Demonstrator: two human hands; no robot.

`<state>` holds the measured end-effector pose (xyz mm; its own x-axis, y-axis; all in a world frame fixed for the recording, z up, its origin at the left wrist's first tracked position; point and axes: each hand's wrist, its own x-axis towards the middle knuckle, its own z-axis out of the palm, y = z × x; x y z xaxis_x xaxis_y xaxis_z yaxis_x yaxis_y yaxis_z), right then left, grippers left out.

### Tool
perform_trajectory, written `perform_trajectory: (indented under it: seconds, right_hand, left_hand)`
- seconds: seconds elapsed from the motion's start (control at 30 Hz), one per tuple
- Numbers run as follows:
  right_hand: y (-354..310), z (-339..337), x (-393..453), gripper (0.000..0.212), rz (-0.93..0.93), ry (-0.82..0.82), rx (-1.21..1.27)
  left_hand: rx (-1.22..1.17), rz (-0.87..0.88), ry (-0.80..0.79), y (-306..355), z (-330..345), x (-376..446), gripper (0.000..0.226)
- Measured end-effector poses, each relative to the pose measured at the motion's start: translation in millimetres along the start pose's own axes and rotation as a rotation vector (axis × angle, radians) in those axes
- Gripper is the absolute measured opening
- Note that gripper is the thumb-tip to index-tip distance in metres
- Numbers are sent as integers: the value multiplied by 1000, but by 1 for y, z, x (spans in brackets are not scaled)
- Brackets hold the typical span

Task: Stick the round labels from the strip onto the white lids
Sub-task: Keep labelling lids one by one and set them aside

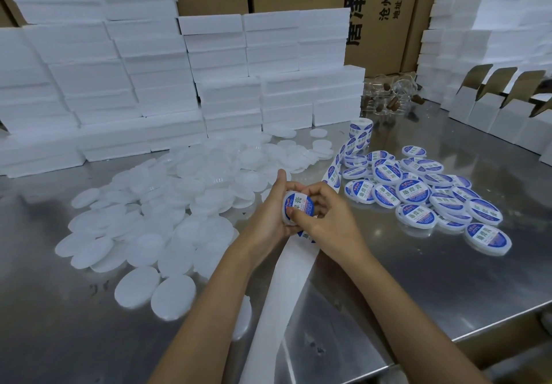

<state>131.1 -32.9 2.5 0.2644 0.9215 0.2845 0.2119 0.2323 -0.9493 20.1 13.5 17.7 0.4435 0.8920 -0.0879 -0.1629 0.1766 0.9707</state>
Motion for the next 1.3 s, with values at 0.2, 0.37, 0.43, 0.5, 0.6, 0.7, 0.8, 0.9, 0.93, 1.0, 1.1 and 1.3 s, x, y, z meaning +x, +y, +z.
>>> perform_trajectory:
  seconds: [0.2, 0.37, 0.43, 0.5, 0.6, 0.7, 0.8, 0.9, 0.93, 1.0, 1.1, 1.3]
  right_hand:
    - [1, 0, 0, 22, -26, 57, -191]
    - [2, 1, 0, 27, 6, 63, -173]
    - [2, 2, 0, 28, 17, 72, -152]
    - [3, 2, 1, 32, 25, 84, -126]
    - [5, 1, 3, 47, 56, 84, -34]
    - [7, 1, 4, 50, 38, 91, -42]
    - [9, 1, 4, 49, 1, 94, -24]
    - [9, 1, 4, 49, -1, 92, -36]
    - [9, 1, 4, 50, 3, 94, -42]
    - [8, 0, 4, 50, 9, 113, -70]
    - [9, -3, 4, 48, 23, 165, -224]
    - [14, -4, 1, 45, -164, 85, -401]
  left_hand:
    - [33, 4, 8, -3, -1, 3, 52]
    - [67, 46, 13, -5, 0, 4, 50]
    - [72, 64, 19, -5, -1, 4, 49]
    - [75, 69, 23, -5, 0, 3, 48]
    - [66, 56, 23, -3, 1, 2, 48]
    - [44, 36, 22, -1, 1, 0, 48]
    - [5, 19, 7, 2, 1, -2, 48]
    - [-26, 21, 3, 4, 3, -4, 48]
    - [-38, 20, 4, 5, 3, -5, 47]
    - [-104, 10, 5, 6, 4, -6, 47]
    - [-270, -23, 2, 11, 2, -8, 49]
    - [-386, -8, -128, 15, -4, -12, 42]
